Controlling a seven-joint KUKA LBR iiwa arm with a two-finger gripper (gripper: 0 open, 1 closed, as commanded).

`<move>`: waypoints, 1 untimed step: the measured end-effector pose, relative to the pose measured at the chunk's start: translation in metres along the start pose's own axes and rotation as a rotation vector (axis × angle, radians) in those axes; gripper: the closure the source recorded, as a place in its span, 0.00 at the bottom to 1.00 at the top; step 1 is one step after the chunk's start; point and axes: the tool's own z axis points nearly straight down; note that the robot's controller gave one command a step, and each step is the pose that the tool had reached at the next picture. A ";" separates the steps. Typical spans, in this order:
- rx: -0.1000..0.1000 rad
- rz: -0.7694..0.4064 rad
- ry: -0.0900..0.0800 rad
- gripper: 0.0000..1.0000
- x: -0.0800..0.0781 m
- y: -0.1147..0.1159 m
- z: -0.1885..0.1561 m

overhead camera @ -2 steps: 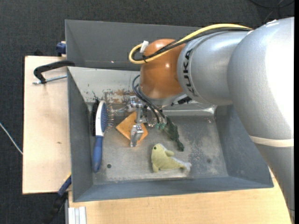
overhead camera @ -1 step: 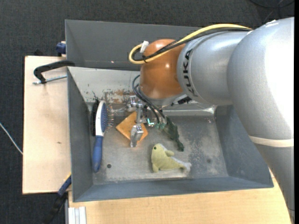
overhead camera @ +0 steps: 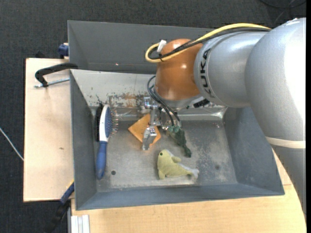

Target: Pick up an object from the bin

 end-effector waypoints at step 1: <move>0.002 -0.002 0.000 1.00 0.000 -0.001 0.000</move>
Offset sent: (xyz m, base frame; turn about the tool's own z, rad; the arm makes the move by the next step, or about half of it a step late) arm 0.0000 0.0000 0.0000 0.0000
